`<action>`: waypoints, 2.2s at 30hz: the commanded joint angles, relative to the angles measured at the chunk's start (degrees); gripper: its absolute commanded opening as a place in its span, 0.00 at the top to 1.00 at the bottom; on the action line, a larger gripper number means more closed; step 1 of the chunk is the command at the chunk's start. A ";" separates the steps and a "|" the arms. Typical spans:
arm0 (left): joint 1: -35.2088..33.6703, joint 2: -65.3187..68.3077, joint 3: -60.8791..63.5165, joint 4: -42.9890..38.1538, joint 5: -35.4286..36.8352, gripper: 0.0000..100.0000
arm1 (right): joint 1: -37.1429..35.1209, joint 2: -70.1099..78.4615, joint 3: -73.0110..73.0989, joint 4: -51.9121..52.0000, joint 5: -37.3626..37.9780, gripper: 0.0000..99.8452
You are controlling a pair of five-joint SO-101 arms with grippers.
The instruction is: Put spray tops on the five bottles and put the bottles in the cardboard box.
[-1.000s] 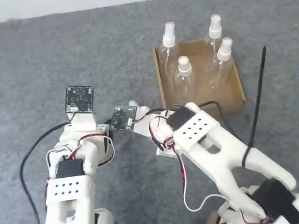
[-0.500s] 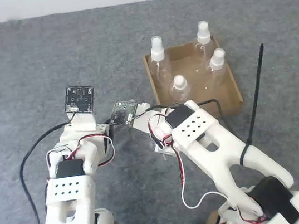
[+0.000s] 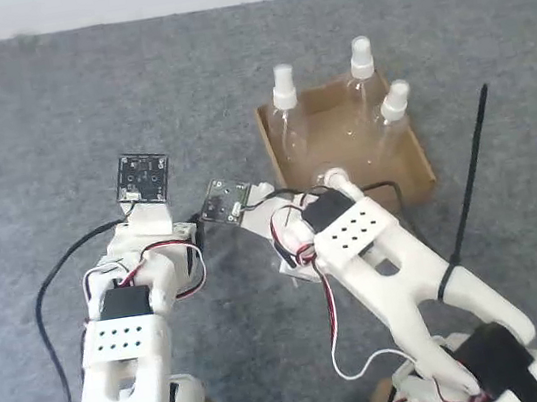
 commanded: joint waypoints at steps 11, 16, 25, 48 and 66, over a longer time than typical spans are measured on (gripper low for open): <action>0.00 -0.09 -0.57 -1.32 -0.44 0.83 | -0.40 -3.56 -18.02 14.64 -1.05 0.85; 0.00 -0.09 -0.57 -1.32 -0.44 0.83 | -1.19 -3.65 -19.25 19.74 0.26 0.85; 0.09 -0.09 -0.57 -1.32 -0.44 0.83 | -6.29 -3.65 -13.71 21.05 2.20 0.70; 0.09 -0.09 -0.48 -1.32 -0.44 0.83 | -5.93 -3.03 5.36 3.56 1.67 0.70; 0.18 -0.09 -0.48 -1.32 -0.44 0.83 | -5.93 -3.65 10.81 5.14 -6.95 0.87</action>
